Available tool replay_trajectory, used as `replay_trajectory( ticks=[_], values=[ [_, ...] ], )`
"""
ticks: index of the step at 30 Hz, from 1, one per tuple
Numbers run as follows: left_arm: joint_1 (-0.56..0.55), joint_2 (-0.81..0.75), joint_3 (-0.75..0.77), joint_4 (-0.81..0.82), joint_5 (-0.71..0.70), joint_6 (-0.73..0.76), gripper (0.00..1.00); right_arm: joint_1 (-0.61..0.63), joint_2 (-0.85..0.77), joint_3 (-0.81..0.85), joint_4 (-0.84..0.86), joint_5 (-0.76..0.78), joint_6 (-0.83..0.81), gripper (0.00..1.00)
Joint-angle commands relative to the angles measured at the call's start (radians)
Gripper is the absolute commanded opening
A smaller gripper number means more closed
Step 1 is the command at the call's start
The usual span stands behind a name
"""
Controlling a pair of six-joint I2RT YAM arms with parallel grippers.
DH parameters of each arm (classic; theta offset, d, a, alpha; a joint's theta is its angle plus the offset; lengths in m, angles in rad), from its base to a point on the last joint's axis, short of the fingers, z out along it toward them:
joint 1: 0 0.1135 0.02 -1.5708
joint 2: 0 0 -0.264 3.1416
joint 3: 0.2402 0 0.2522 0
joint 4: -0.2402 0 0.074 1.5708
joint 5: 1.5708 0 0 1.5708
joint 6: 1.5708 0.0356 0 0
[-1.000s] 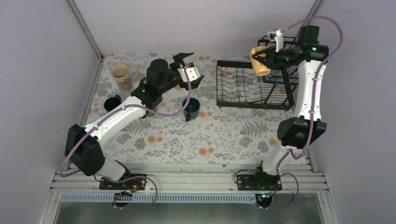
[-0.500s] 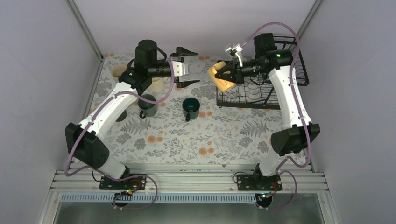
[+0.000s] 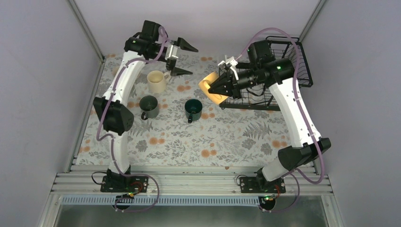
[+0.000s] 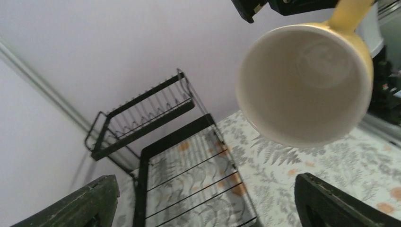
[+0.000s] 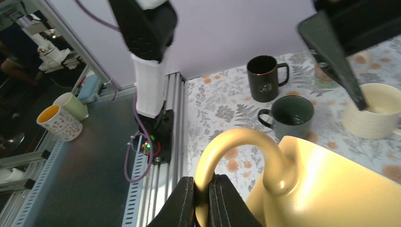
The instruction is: Unload the cups from the dish rack
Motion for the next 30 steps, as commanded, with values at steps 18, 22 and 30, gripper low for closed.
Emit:
replay_trajectory(
  ticks=[18, 22, 30],
  values=[
    [-0.102, -0.113, -0.176, -0.368, 0.174, 0.276, 0.89, 0.048, -0.021, -0.002, 0.030, -0.026, -0.044, 0.03],
    [-0.155, -0.124, -0.206, -0.368, 0.132, 0.267, 0.89, 0.054, -0.014, 0.030, 0.030, -0.030, -0.037, 0.03],
    [-0.200, -0.107, -0.230, -0.369, 0.097, 0.240, 0.78, 0.067, -0.016, 0.023, 0.030, -0.031, -0.032, 0.03]
  ],
)
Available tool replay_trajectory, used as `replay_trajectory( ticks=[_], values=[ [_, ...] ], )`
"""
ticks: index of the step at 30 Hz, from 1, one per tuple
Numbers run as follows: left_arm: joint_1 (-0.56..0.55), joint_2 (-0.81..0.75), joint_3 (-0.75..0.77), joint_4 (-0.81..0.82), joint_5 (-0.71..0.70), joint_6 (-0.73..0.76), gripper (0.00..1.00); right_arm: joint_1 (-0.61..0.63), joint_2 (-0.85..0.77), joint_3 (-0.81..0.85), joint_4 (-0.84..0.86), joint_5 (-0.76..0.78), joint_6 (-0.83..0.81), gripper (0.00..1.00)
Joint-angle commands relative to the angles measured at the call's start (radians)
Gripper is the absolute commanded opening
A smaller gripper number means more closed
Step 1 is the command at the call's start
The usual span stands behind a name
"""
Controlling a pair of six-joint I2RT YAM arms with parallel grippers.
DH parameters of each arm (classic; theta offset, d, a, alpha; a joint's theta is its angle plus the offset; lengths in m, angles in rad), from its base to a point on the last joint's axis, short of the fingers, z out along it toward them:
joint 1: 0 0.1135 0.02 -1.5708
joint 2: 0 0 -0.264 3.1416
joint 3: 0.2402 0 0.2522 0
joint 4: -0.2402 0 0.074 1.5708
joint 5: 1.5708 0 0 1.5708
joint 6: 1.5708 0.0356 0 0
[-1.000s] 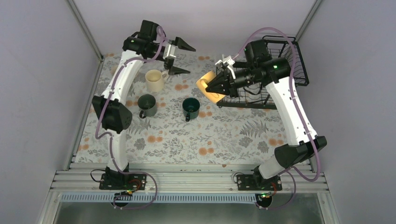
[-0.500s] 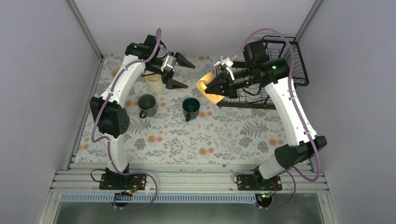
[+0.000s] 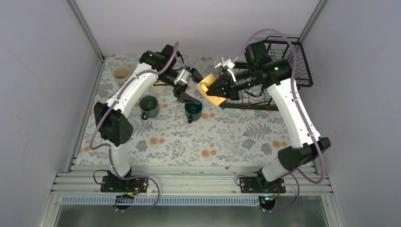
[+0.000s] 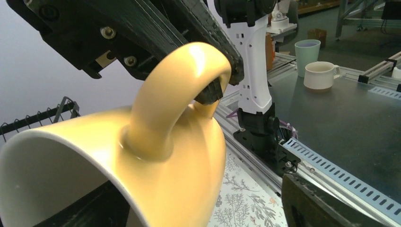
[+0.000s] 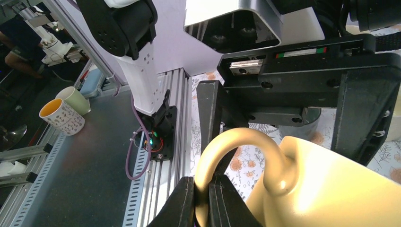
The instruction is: Unload the cups from the dish rack
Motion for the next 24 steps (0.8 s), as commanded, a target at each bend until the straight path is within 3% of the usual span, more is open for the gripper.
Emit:
replay_trajectory(
  ticks=[1, 4, 10, 14, 21, 24],
  values=[
    [-0.011, 0.007, 0.004, 0.003, 0.012, 0.013, 0.77, 0.015, -0.017, 0.031, 0.032, -0.047, -0.023, 0.03],
    [-0.011, 0.015, 0.029, 0.003, 0.015, -0.004, 0.71, 0.018, -0.032, 0.020, 0.033, -0.047, -0.021, 0.03],
    [-0.011, 0.026, 0.058, 0.004, 0.039, -0.029, 0.40, 0.022, -0.053, -0.019, 0.032, -0.039, -0.027, 0.03],
    [-0.012, 0.032, 0.070, 0.004, 0.040, -0.031, 0.37, 0.022, -0.057, -0.023, 0.033, -0.037, -0.034, 0.03],
    [-0.014, 0.034, 0.077, 0.004, 0.031, -0.041, 0.20, 0.022, -0.050, -0.011, 0.032, -0.031, -0.041, 0.03],
    [-0.014, 0.035, 0.078, 0.004, 0.031, -0.046, 0.17, 0.023, -0.045, -0.007, 0.032, -0.030, -0.041, 0.03]
  ],
)
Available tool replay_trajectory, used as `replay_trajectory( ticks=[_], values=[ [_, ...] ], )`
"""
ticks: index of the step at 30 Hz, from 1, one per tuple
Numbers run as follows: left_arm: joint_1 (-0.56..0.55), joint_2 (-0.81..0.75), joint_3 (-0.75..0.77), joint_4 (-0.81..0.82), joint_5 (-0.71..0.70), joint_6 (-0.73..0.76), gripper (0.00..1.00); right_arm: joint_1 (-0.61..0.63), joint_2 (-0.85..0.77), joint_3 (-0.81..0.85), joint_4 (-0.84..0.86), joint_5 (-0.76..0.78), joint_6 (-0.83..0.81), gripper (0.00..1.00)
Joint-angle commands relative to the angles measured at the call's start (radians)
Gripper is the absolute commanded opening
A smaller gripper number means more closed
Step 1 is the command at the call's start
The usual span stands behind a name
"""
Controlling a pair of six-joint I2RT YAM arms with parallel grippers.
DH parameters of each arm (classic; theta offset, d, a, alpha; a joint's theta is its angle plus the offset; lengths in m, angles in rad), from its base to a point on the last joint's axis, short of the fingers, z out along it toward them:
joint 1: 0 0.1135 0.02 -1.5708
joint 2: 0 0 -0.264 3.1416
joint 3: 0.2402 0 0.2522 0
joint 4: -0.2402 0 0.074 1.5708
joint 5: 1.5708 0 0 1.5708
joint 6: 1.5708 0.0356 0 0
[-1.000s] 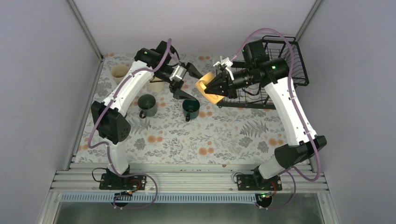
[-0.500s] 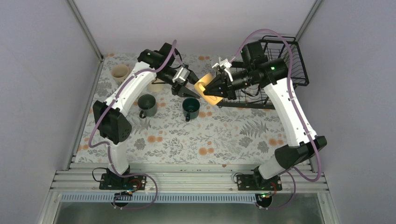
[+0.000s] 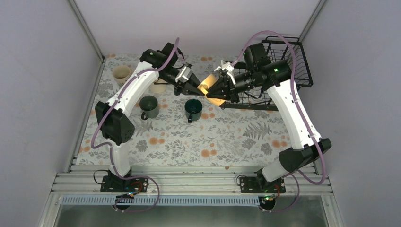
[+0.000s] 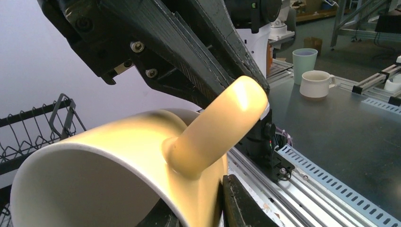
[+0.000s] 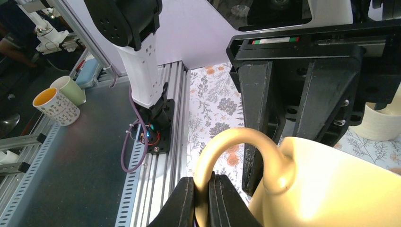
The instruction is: Unload the cups from the dish rack
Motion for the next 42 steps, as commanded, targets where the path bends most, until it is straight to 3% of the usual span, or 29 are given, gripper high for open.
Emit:
replay_trajectory(
  ticks=[1, 6, 10, 11, 13, 16, 17, 19, 23, 27, 30, 36, 42],
  values=[
    [-0.006, 0.010, 0.024, 0.016, 0.030, 0.021, 0.15, 0.009, -0.028, 0.025, 0.034, -0.052, -0.006, 0.03],
    [-0.007, 0.012, 0.030, 0.015, 0.032, 0.019, 0.03, 0.009, -0.017, 0.034, 0.033, -0.047, -0.002, 0.03],
    [-0.009, 0.010, 0.031, 0.016, 0.031, 0.028, 0.02, 0.009, 0.000, 0.042, 0.034, -0.033, 0.012, 0.07],
    [-0.010, 0.011, 0.033, 0.016, 0.025, 0.030, 0.02, 0.009, 0.005, 0.047, 0.035, -0.024, 0.021, 0.12],
    [-0.010, 0.012, 0.039, 0.016, 0.009, 0.038, 0.02, 0.009, 0.016, 0.055, 0.035, 0.001, 0.038, 0.40],
    [-0.012, 0.018, 0.070, 0.016, -0.049, 0.048, 0.02, 0.008, 0.028, 0.072, 0.035, 0.041, 0.062, 0.61],
    [-0.018, 0.020, 0.084, 0.016, -0.100, 0.050, 0.02, 0.007, 0.027, 0.076, 0.039, 0.057, 0.065, 0.81],
    [-0.025, 0.032, 0.130, 0.034, -0.189, 0.032, 0.02, 0.007, 0.011, 0.076, 0.061, 0.106, 0.085, 0.87],
    [-0.023, 0.061, 0.217, 0.191, -0.390, -0.218, 0.02, 0.006, -0.046, 0.054, 0.144, 0.267, 0.138, 0.90],
    [-0.018, 0.092, 0.253, 0.292, -0.612, -0.308, 0.02, -0.004, -0.089, 0.018, 0.210, 0.521, 0.196, 0.95],
    [-0.004, 0.148, 0.309, 0.271, -0.764, -0.284, 0.02, -0.026, -0.098, -0.010, 0.222, 0.635, 0.212, 0.96],
    [0.045, 0.323, 0.563, 0.137, -0.980, -0.227, 0.02, -0.082, -0.159, -0.115, 0.262, 0.701, 0.201, 0.99],
    [0.109, 0.355, 0.517, 0.174, -1.067, -0.168, 0.02, -0.167, -0.196, -0.207, 0.294, 0.709, 0.188, 1.00]
  ],
)
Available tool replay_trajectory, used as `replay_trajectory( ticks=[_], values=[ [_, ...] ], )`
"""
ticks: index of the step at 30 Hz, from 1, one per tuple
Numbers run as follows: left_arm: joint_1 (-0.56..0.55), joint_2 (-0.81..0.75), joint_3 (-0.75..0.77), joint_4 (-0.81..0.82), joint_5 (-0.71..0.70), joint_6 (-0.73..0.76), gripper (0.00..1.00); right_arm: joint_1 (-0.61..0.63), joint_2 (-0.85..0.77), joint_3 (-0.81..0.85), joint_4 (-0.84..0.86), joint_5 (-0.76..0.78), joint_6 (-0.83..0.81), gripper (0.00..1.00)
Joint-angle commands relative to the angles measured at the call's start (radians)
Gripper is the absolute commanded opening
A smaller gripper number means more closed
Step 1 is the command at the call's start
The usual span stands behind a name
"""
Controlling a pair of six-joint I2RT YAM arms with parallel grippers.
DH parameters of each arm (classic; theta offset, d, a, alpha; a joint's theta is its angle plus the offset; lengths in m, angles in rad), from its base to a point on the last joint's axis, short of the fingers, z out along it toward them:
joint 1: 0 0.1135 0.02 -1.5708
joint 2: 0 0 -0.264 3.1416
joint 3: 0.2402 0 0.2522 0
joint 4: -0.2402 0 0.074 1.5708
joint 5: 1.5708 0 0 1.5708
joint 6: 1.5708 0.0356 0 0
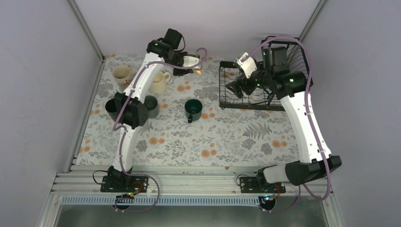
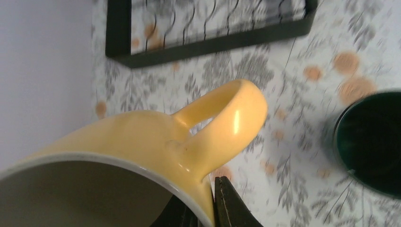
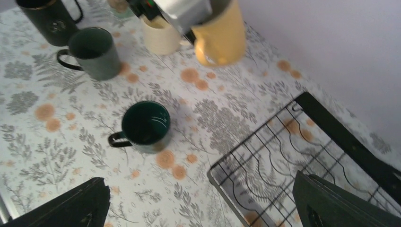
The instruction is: Unload the cups from the dish rack
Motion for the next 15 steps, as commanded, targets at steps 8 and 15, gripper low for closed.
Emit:
replay_trajectory(
  ticks=[8, 15],
  values=[
    [0.070, 0.042, 0.044, -0.069, -0.036, 0.179, 0.02, -0.080, -0.082, -0.131, 0.076, -0.039, -0.011, 1.00],
    [0.069, 0.097, 0.033, -0.089, -0.049, 0.215, 0.02, -0.092, -0.110, -0.185, 0.092, -0.070, -0.016, 1.00]
  ],
)
